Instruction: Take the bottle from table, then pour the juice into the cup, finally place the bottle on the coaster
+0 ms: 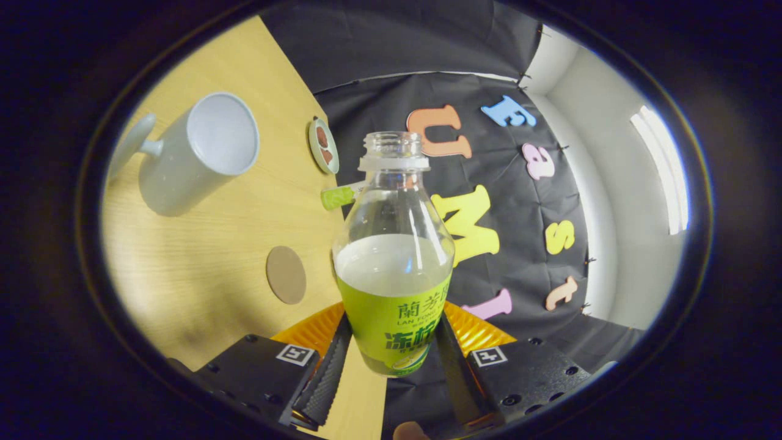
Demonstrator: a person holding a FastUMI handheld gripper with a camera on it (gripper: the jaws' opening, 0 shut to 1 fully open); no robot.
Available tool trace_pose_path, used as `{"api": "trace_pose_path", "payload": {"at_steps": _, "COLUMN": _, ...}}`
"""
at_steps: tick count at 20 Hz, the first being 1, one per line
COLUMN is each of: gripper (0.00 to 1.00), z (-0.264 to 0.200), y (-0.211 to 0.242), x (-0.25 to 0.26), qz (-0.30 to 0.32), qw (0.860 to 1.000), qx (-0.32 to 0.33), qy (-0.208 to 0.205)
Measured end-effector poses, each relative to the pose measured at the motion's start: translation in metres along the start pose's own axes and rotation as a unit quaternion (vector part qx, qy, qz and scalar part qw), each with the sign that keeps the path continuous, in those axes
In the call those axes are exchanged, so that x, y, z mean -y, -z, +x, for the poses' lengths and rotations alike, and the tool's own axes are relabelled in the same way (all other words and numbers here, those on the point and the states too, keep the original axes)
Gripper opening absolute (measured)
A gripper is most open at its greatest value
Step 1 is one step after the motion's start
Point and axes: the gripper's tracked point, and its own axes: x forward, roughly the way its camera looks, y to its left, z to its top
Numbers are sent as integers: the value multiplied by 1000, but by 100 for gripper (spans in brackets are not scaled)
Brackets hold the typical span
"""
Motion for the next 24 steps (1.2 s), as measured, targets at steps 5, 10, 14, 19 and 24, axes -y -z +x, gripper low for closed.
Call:
{"api": "trace_pose_path", "payload": {"at_steps": 5, "gripper": 79, "z": -6, "y": -4, "x": 5, "qz": -54, "qw": 998, "qx": 7, "qy": 28}}
{"api": "trace_pose_path", "payload": {"at_steps": 10, "gripper": 78, "z": -3, "y": -10, "x": 10, "qz": -94, "qw": 995, "qx": 13, "qy": 43}}
{"api": "trace_pose_path", "payload": {"at_steps": 14, "gripper": 79, "z": -5, "y": -17, "x": 11, "qz": -121, "qw": 991, "qx": 21, "qy": 52}}
{"api": "trace_pose_path", "payload": {"at_steps": 19, "gripper": 78, "z": -5, "y": -33, "x": 13, "qz": -146, "qw": 987, "qx": 35, "qy": 59}}
{"api": "trace_pose_path", "payload": {"at_steps": 24, "gripper": 78, "z": -6, "y": -40, "x": 16, "qz": -171, "qw": 982, "qx": 41, "qy": 68}}
